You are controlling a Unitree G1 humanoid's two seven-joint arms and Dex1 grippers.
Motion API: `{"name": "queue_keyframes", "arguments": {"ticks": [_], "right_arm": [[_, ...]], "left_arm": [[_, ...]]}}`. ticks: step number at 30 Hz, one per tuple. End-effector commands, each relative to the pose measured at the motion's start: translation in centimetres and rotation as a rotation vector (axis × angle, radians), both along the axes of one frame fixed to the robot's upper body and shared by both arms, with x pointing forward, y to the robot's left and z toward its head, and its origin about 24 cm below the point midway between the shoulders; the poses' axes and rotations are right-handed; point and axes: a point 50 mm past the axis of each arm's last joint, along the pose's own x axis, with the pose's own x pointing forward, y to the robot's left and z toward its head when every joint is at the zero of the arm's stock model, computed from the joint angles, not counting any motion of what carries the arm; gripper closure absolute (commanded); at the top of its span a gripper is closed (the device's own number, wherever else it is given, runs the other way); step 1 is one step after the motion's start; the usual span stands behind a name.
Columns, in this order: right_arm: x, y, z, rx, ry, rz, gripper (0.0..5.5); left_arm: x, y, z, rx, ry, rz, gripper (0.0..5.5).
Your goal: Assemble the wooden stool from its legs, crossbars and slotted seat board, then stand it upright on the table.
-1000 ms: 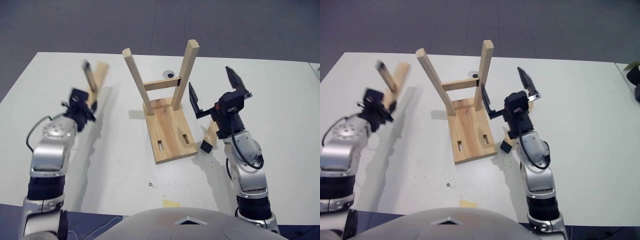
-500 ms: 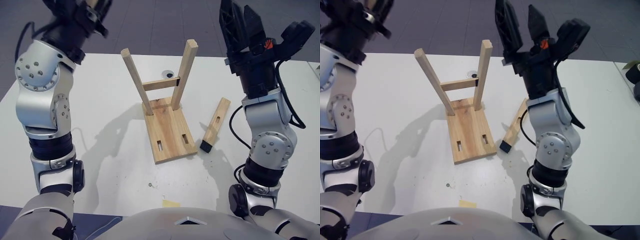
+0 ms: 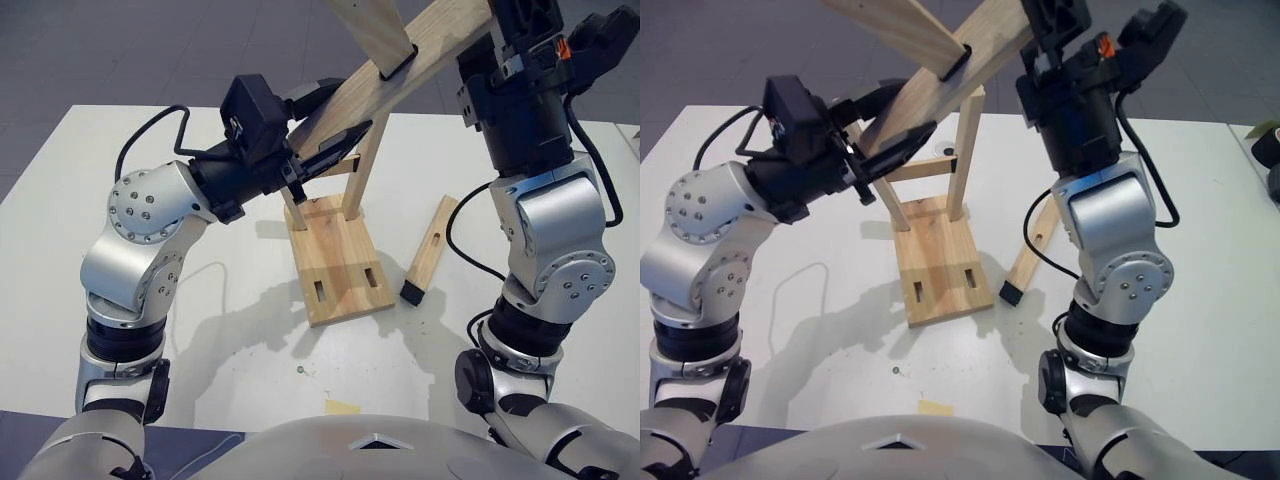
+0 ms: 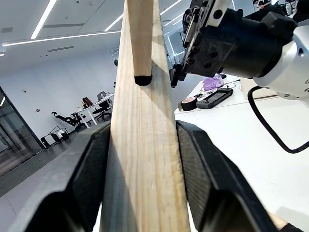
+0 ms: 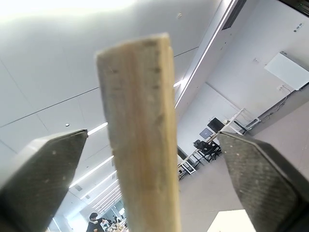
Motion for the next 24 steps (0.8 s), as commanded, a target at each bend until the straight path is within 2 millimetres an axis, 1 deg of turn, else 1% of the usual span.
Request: {"name": "queue_keyframes", "arguments": {"ticks": [1,4,7,11,14,16,21,24], "right_arm": [[-0.2,-0.1,0.0,-0.116,0.012,-0.064,1.25],[-0.2,-0.1,-0.5,-0.106,0.076,-0.084,1.75],[-0.4,0.2,-0.9,-0.109,0.128,-0.069,2.15],[-1.0,0.3,-1.7,-0.129,0.204,-0.018,2.92],[-1.8,0.1,-2.0,-0.185,0.179,0.015,3.31],[-2.3,-0.1,-2.0,-0.209,0.146,0.033,3.69],[-3.0,-0.6,-2.4,-0.225,0.084,0.052,4.44],[-3.0,-0.7,-2.7,-0.207,0.073,0.052,4.49]], "left_arm": [[-0.4,0.1,0.1,0.024,-0.024,-0.011,3.45],[-0.6,0.0,-0.1,0.065,-0.052,-0.015,3.45],[-0.8,0.0,-0.5,0.097,-0.062,-0.021,3.45],[-1.0,0.2,-0.8,0.142,-0.073,-0.034,3.45],[-1.0,0.5,-0.9,0.158,-0.071,-0.041,3.45],[-0.9,0.7,-0.9,0.159,-0.064,-0.044,3.45],[-0.9,0.7,-1.0,0.16,-0.054,-0.049,3.45],[-1.1,0.4,-1.2,0.148,-0.043,-0.058,3.45]]}}
